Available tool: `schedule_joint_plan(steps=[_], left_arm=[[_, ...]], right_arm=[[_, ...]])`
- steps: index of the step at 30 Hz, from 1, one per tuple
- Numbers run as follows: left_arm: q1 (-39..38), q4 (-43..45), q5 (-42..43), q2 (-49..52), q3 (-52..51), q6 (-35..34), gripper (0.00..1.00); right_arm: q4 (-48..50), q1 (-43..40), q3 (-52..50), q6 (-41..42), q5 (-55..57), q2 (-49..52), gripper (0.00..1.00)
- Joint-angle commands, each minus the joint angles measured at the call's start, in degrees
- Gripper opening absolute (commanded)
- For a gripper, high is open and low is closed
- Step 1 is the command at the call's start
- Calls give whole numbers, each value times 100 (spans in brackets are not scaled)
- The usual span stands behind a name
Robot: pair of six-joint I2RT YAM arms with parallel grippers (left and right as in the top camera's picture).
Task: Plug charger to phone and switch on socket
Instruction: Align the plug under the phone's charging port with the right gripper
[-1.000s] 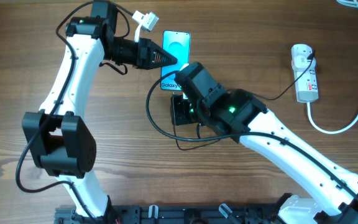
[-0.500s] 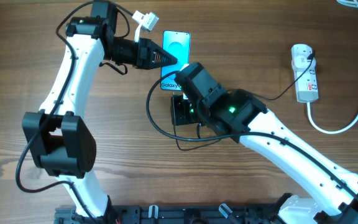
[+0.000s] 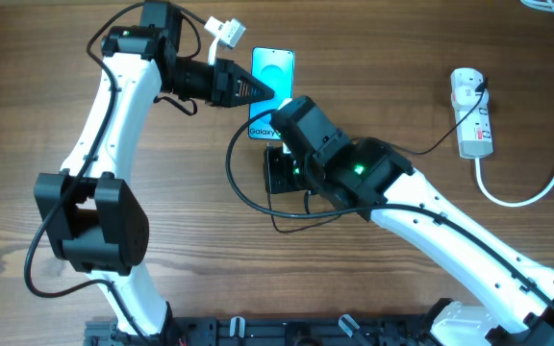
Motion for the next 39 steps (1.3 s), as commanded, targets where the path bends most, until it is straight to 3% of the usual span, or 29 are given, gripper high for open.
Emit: schedule_joint_plan(steps=[1, 39], left_arm=[[-33, 4, 225, -144, 50, -94, 4], [-127, 114, 197, -144, 50, -90, 4]], right_arm=[[13, 2, 149, 74, -114, -2, 4], [9, -15, 149, 81, 39, -2, 4]])
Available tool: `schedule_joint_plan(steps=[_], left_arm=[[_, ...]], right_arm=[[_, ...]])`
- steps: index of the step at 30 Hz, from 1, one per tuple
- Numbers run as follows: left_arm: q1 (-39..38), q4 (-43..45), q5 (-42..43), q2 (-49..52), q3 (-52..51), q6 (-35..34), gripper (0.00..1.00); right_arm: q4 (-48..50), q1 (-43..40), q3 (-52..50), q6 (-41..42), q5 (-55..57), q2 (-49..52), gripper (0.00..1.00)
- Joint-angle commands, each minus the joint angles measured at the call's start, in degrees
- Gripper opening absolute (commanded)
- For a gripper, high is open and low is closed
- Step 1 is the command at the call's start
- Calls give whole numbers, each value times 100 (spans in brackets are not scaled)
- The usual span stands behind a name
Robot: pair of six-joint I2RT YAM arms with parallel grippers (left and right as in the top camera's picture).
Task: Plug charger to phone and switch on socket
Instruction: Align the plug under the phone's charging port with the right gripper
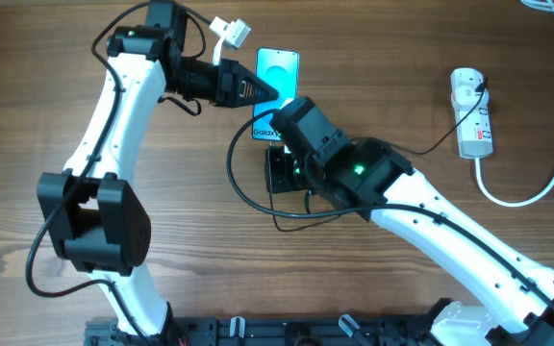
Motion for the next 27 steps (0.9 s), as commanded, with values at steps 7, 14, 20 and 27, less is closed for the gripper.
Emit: schedule_joint_plan(steps=[7, 14, 20, 27], left_arm=[[-24, 15, 199, -144, 50, -11, 4], [-26, -7, 203, -144, 50, -13, 4], [-26, -28, 201, -144, 50, -11, 4], [-26, -28, 201, -144, 50, -11, 4]], right_arm=[[66, -15, 149, 39, -87, -2, 4], [68, -15, 149, 42, -79, 11, 4], [87, -15, 149, 87, 22, 13, 4], [118, -94, 149, 181, 17, 13, 4]])
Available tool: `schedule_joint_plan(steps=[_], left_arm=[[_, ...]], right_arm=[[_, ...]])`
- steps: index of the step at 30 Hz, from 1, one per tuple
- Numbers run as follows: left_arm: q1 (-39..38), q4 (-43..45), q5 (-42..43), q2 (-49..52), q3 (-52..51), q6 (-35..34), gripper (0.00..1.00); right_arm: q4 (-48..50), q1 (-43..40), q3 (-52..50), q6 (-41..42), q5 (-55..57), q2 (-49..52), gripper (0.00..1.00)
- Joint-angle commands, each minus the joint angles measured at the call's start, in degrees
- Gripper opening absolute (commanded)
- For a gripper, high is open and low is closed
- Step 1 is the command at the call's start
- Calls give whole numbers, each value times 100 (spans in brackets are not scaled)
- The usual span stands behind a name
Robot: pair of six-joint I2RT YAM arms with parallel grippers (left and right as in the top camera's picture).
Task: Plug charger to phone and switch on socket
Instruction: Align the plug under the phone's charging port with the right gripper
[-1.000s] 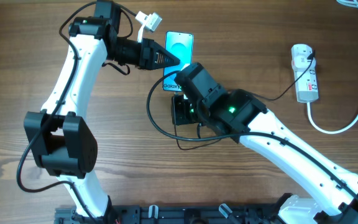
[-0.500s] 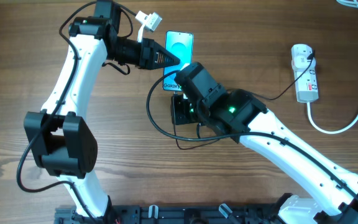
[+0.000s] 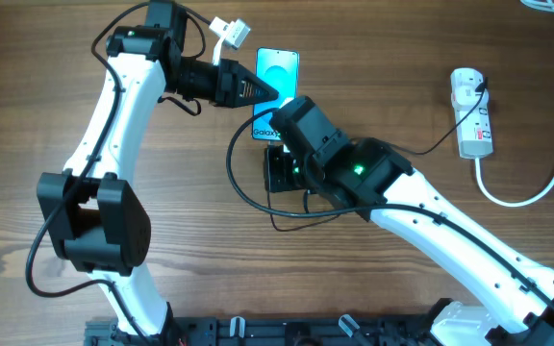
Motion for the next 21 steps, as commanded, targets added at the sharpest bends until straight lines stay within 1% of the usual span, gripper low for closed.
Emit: schedule_joint_plan(steps=[1, 12, 18, 21], left_arm=[[-26, -7, 197, -144, 50, -7, 4], [-26, -28, 195, -144, 50, -7, 4], [-26, -50, 195, -144, 50, -7, 4], [-26, -50, 195, -144, 50, -7, 4]], right_arm=[[35, -116, 149, 85, 42, 11, 4], [144, -149, 149, 79, 55, 11, 4], [308, -149, 149, 79, 260, 11, 4], [310, -149, 149, -76, 354, 11, 4]])
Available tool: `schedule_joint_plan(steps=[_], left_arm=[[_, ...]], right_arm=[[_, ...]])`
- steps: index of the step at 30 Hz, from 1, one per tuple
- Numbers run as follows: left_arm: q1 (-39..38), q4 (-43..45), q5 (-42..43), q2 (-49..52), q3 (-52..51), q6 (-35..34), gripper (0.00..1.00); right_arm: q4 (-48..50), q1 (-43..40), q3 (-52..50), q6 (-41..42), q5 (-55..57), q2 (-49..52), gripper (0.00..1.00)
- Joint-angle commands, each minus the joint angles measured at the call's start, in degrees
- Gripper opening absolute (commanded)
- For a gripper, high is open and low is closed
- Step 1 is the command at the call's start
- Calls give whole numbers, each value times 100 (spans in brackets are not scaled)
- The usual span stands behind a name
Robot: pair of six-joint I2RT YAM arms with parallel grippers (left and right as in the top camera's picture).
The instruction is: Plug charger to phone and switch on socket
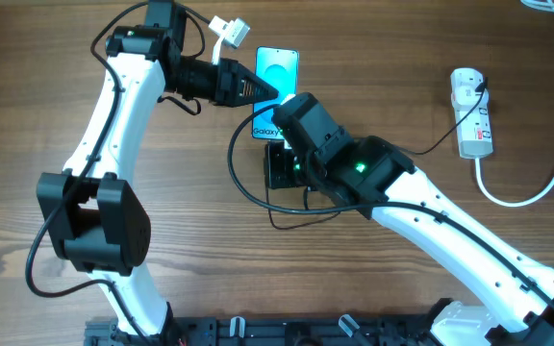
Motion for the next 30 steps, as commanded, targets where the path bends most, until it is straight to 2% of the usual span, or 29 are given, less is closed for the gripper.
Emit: schedule_joint_plan(steps=[1, 8, 25, 30], left_arm=[[-31, -74, 179, -144, 48, -9, 4], [-31, -76, 179, -144, 48, -11, 4], [-31, -94, 177, -144, 48, -9, 4], [-31, -94, 87, -144, 48, -7, 4]], right_arm=[[153, -68, 151, -96, 507, 11, 4], [142, -68, 151, -518, 667, 11, 4], [308, -68, 153, -662, 1064, 4, 5], [72, -68, 579, -649, 986, -17, 5]])
